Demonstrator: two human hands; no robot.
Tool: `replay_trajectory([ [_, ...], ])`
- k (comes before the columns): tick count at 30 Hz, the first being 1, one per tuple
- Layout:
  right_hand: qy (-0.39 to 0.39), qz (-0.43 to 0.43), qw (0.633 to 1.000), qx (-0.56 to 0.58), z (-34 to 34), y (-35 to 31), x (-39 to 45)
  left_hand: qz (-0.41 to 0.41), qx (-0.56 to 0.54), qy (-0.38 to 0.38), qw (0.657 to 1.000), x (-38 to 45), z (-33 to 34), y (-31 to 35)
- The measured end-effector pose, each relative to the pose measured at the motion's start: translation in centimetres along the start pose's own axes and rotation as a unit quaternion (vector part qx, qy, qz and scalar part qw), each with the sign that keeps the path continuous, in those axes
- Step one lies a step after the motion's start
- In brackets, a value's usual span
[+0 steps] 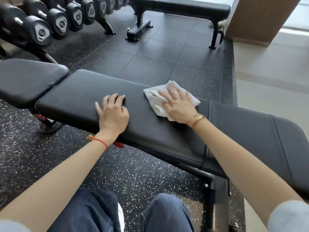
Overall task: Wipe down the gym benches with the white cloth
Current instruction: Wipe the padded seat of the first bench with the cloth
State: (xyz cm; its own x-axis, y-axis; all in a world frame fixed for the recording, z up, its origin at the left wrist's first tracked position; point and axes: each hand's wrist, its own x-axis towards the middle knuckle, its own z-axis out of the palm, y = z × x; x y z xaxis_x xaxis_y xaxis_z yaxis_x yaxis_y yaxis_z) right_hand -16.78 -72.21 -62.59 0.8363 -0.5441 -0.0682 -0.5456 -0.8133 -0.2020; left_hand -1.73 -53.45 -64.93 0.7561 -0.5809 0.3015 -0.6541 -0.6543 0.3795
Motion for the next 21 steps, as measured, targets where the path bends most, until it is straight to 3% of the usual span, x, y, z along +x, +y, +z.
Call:
replay_trajectory([
  [4, -0.011, 0.024, 1.000, -0.011, 0.1, -4.1, 5.2, 0.001, 0.006, 0.003, 1.000, 0.1, 0.1, 0.0],
  [7, 0.001, -0.061, 0.998, -0.027, 1.6, -6.9, 3.9, 0.008, 0.011, 0.009, 1.000, 0.0, 0.0, -0.2],
  [10, 0.015, -0.130, 0.991, -0.010, 2.3, -5.7, 1.5, 0.004, 0.008, 0.007, 1.000, -0.1, 0.0, -0.2],
  [17, 0.007, 0.004, 1.000, -0.018, 0.4, -5.6, 5.1, 0.001, 0.007, 0.008, 1.000, -0.1, -0.1, -0.1],
  [21, 0.004, -0.062, 0.998, -0.029, 1.4, -6.9, 1.3, 0.001, -0.001, 0.008, 1.000, -0.2, -0.2, 0.0],
])
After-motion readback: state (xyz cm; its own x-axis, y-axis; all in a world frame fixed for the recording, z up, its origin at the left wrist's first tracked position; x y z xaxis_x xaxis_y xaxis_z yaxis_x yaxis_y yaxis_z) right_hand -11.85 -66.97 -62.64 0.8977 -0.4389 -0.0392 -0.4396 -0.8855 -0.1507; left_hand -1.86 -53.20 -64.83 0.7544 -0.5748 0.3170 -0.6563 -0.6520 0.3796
